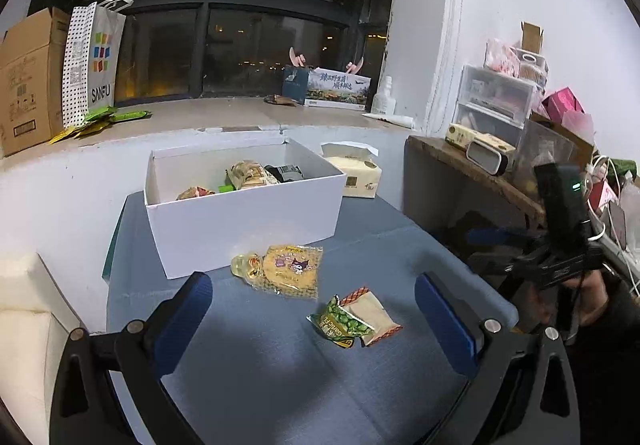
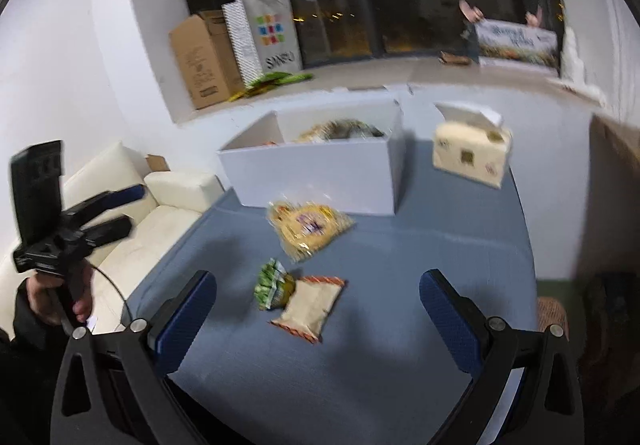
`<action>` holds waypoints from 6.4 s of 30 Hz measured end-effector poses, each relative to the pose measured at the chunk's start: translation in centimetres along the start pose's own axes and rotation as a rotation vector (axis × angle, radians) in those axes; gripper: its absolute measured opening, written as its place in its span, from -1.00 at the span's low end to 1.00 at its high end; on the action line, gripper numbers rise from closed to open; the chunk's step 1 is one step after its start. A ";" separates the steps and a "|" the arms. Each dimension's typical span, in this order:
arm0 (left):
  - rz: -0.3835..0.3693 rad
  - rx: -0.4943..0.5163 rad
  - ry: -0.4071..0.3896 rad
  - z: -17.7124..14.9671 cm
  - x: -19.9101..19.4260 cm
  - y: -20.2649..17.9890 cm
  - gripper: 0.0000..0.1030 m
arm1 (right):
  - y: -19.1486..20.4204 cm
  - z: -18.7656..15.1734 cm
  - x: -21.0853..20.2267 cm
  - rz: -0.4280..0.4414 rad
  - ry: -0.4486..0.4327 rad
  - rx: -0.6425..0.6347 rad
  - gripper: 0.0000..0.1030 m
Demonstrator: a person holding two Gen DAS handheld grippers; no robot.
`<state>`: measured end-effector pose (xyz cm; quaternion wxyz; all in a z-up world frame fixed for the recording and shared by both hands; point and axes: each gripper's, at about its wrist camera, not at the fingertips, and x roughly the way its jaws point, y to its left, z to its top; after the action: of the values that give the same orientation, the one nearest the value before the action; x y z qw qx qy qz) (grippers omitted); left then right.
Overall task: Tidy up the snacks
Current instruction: 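Grasp the green pea pack with the right gripper while the left grasps the white bread pack, then drop the pea pack and white bread pack into the box with both grippers, then grasp the round cake pack with the right gripper while the left grasps the jelly cup, then drop the cake pack and jelly cup into the box with both grippers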
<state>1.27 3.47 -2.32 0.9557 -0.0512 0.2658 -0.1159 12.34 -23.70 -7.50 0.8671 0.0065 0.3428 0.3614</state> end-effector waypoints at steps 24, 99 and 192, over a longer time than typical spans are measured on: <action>0.016 -0.092 0.071 -2.8 0.7 2.9 1.00 | 6.0 -0.7 17.6 0.052 0.362 -0.236 -0.12; 0.229 -0.176 0.049 14.7 16.8 15.8 1.00 | -2.4 21.2 14.1 -0.032 -0.001 0.051 1.00; 0.099 -0.160 0.180 -1.7 15.4 6.2 -0.37 | -0.4 0.4 1.7 0.037 -0.061 -0.001 -0.66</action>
<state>14.42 5.55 -12.39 0.9253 -0.1038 0.3612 -0.0513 13.67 -22.81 -8.25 0.8703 0.0232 0.3158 0.3772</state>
